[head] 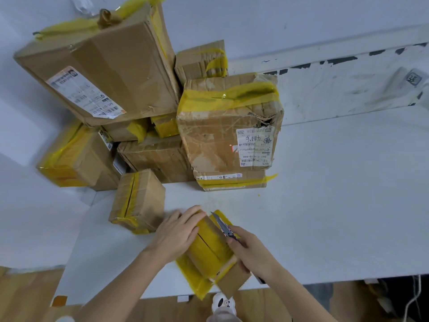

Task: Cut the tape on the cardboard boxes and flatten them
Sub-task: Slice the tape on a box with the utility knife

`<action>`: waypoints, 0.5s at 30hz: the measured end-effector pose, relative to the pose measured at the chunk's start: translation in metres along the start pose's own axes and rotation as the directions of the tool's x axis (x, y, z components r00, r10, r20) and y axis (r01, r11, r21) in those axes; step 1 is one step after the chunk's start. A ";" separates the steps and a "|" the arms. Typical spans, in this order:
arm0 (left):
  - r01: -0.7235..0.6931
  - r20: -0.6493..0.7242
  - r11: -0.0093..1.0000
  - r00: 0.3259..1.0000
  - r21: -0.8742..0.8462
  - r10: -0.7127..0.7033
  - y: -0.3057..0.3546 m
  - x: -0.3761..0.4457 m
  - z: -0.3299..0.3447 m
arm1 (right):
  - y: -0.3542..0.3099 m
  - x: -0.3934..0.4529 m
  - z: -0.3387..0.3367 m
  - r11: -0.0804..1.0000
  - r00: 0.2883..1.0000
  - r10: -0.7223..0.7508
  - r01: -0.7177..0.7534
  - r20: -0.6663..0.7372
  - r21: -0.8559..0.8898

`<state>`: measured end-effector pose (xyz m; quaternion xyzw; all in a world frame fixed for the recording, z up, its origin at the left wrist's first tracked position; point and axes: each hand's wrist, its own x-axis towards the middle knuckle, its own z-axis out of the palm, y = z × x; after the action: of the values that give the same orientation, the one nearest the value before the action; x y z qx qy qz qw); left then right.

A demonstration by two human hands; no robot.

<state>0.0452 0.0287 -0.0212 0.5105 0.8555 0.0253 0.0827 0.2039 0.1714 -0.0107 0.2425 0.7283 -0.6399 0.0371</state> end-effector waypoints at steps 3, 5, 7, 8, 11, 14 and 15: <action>0.264 -0.070 0.962 0.963 0.064 -0.260 0.007 -0.007 0.004 | -0.002 0.008 -0.014 1.000 0.998 -0.014 0.014 -0.059 -0.005; 0.424 -0.102 0.901 0.904 0.090 -0.416 0.013 -0.008 0.001 | 0.001 0.011 -0.024 1.000 0.993 -0.002 -0.002 -0.116 -0.028; 0.484 -0.122 0.865 0.874 0.131 -0.470 0.019 -0.009 -0.003 | 0.008 0.016 -0.030 0.995 0.989 0.019 -0.033 -0.143 -0.095; 0.478 -0.140 0.865 0.877 0.154 -0.460 0.021 -0.008 -0.004 | 0.011 0.018 -0.031 0.989 0.989 0.032 -0.053 -0.147 -0.136; 0.493 -0.076 0.825 0.867 0.277 -0.493 0.027 -0.001 -0.009 | 0.021 0.024 -0.032 0.973 0.983 0.063 -0.098 -0.170 -0.209; 0.511 -0.066 0.825 0.857 0.242 -0.511 0.027 0.004 -0.005 | 0.025 0.027 -0.030 0.976 0.987 0.052 -0.082 -0.149 -0.203; 0.499 -0.104 0.849 0.866 0.170 -0.489 0.023 0.004 0.001 | 0.026 0.028 -0.030 0.974 0.988 0.044 -0.076 -0.149 -0.212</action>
<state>0.0639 0.0431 -0.0192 0.2781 0.9583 -0.0648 0.0126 0.1972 0.2100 -0.0390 0.3042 0.7869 -0.5361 0.0303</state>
